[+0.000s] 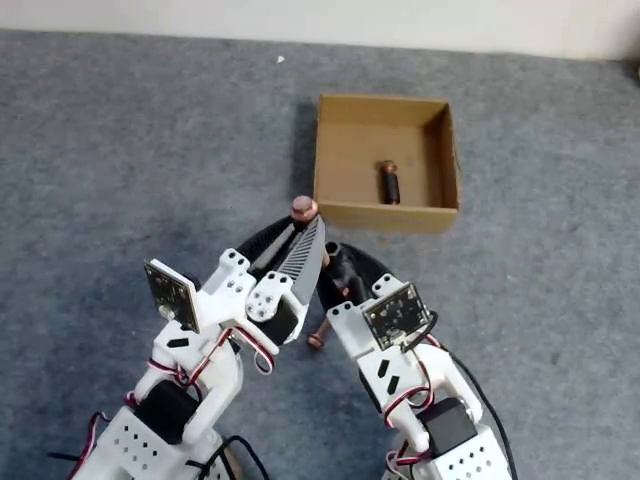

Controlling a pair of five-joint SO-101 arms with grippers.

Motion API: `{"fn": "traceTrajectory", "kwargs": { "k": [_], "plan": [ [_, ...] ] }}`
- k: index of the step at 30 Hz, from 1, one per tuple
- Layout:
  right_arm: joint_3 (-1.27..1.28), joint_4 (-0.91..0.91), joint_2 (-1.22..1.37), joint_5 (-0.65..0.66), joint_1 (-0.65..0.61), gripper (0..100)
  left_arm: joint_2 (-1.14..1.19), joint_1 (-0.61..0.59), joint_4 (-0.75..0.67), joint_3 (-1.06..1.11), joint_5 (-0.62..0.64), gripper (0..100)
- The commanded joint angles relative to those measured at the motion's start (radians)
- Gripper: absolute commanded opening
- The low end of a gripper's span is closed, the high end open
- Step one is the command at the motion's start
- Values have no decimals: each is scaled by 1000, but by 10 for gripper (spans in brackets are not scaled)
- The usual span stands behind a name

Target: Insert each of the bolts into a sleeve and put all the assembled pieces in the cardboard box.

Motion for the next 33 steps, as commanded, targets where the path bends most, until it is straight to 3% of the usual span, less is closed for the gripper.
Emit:
{"fn": "traceTrajectory", "kwargs": {
  "k": [1,8,33],
  "plan": [
    [107,-10,-19,11,-22,5,-8,-15,-41,-97,15,6],
    [107,-8,-15,11,-22,5,-1,-39,-107,-94,14,6],
    [107,19,-18,11,-24,5,2,-2,-110,50,9,6]
  ]
}}
